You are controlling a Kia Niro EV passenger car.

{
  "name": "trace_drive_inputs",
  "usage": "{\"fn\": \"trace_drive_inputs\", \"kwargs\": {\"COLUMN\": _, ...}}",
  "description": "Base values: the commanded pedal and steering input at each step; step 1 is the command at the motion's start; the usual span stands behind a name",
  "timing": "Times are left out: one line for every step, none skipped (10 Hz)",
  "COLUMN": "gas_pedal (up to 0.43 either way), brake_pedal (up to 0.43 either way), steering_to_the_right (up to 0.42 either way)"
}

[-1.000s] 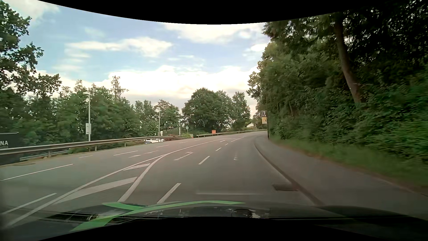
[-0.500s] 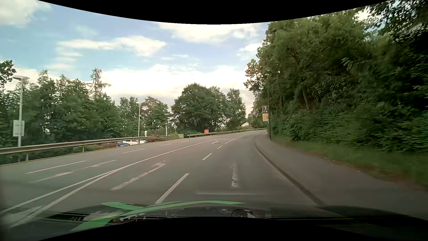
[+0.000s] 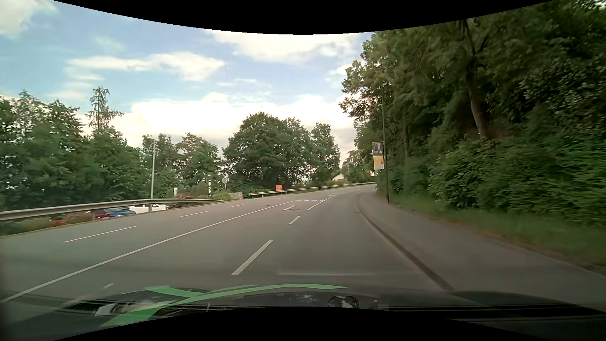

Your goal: Follow the waypoints while adhering to traffic rules and regulations

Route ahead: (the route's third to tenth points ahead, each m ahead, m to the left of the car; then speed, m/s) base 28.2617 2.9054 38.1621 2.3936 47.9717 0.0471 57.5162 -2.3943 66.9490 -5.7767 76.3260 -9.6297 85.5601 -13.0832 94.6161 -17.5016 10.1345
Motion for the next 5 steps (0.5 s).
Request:
{"fn": "trace_drive_inputs", "kwargs": {"gas_pedal": 0.169, "brake_pedal": 0.0, "steering_to_the_right": 0.021}}
{"fn": "trace_drive_inputs", "kwargs": {"gas_pedal": 0.169, "brake_pedal": 0.0, "steering_to_the_right": 0.021}}
{"fn": "trace_drive_inputs", "kwargs": {"gas_pedal": 0.169, "brake_pedal": 0.0, "steering_to_the_right": 0.021}}
{"fn": "trace_drive_inputs", "kwargs": {"gas_pedal": 0.169, "brake_pedal": 0.0, "steering_to_the_right": 0.021}}
{"fn": "trace_drive_inputs", "kwargs": {"gas_pedal": 0.169, "brake_pedal": 0.0, "steering_to_the_right": 0.021}}
